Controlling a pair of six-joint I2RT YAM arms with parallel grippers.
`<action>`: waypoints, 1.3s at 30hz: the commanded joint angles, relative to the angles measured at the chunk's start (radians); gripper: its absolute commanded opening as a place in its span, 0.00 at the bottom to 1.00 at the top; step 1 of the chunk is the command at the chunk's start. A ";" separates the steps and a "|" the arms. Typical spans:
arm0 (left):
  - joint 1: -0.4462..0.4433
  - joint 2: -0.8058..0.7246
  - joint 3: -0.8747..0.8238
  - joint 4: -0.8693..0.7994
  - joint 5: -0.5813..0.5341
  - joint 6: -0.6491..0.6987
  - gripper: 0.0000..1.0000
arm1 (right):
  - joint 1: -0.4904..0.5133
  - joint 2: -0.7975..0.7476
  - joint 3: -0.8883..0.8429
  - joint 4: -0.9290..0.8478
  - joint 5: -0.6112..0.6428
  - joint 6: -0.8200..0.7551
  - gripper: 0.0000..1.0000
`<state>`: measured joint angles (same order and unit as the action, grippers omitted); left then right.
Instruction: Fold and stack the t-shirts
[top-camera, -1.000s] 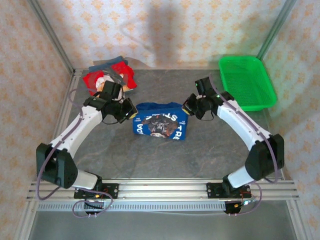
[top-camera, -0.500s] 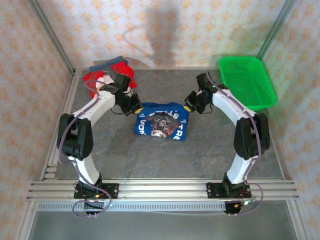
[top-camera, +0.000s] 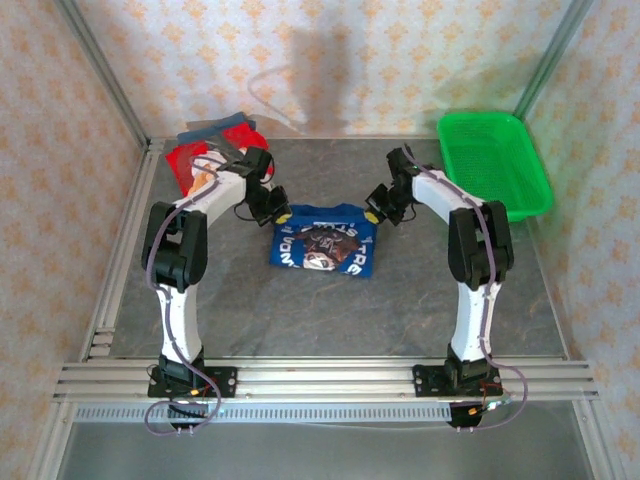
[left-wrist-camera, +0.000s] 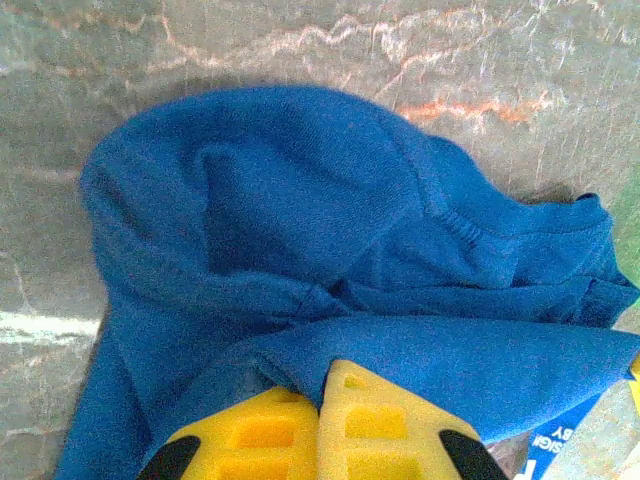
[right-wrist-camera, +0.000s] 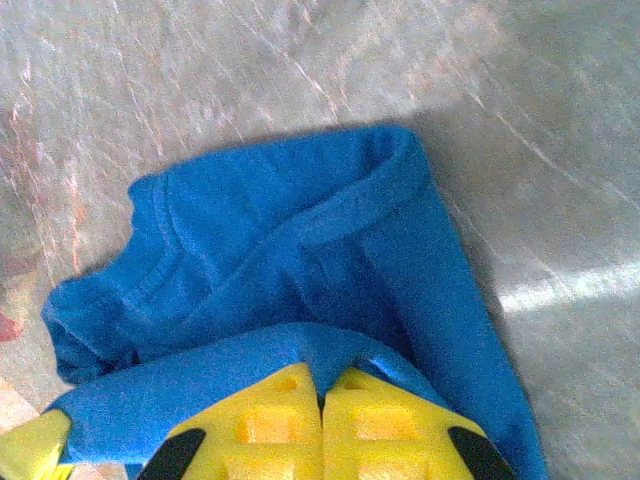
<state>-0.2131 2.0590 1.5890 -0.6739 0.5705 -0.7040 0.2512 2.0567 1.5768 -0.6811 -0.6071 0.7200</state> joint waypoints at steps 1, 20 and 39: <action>0.024 0.008 0.065 -0.035 -0.024 0.024 0.00 | -0.016 0.031 0.081 -0.006 -0.002 0.000 0.19; 0.058 -0.343 -0.132 -0.042 -0.047 0.164 0.75 | -0.001 -0.521 -0.242 0.038 -0.023 -0.155 0.79; 0.024 -0.184 -0.288 0.118 -0.066 0.306 0.83 | 0.118 -1.021 -0.705 0.190 0.032 -0.035 0.99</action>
<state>-0.1699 1.8462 1.2636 -0.5934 0.5335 -0.4271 0.3641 1.0618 0.8932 -0.5255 -0.5980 0.6617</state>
